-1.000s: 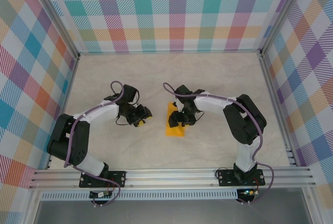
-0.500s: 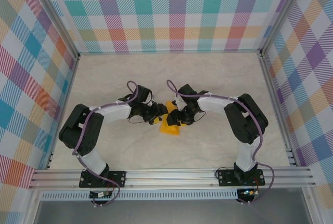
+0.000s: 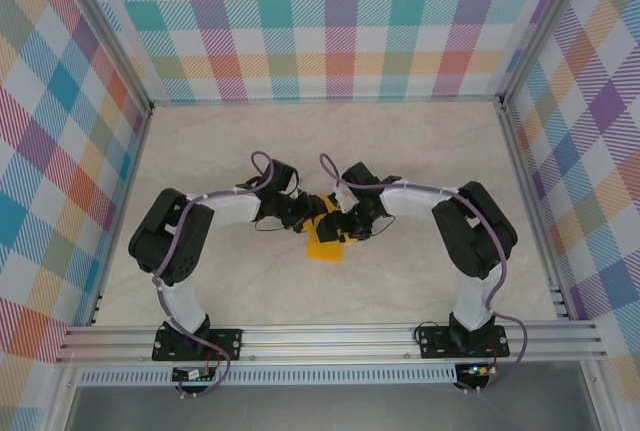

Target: Fold a paper plane with a square sheet of paper (pick it up from the middle)

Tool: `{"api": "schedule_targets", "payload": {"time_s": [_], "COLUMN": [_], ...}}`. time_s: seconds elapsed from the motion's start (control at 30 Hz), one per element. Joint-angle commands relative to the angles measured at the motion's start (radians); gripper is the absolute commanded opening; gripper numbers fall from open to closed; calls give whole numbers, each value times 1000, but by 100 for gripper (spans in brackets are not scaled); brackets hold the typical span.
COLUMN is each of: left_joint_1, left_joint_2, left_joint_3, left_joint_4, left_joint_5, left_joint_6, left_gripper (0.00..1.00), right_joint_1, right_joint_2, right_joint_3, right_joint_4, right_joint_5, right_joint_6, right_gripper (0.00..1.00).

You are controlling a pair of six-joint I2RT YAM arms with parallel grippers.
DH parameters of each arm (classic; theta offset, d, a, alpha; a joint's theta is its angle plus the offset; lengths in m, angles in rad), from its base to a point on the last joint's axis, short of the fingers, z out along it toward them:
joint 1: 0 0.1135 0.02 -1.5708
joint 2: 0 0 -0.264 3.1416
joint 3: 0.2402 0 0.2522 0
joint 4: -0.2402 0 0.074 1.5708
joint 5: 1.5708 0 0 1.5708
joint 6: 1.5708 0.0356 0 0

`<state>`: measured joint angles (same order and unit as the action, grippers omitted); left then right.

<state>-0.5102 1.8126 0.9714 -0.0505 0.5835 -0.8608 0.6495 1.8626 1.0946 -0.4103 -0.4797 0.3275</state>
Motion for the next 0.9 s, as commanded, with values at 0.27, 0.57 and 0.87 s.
{"api": "schedule_targets", "payload": {"time_s": [0.27, 0.57, 0.87], "left_joint_1": [-8, -8, -8], "left_joint_2": [43, 45, 31], "left_joint_3": [-7, -4, -11], "left_joint_4": [-20, -35, -42], "left_joint_5": [10, 6, 10], "left_joint_6": [20, 28, 29], "left_gripper": [35, 31, 28], "right_joint_1": [7, -26, -45], "right_joint_2": [-123, -112, 6], "right_joint_3": [-78, -58, 12], "right_joint_4": [89, 128, 124], "right_joint_5": [140, 291, 285], "right_joint_6": [40, 190, 252], "right_gripper": [77, 44, 33]}}
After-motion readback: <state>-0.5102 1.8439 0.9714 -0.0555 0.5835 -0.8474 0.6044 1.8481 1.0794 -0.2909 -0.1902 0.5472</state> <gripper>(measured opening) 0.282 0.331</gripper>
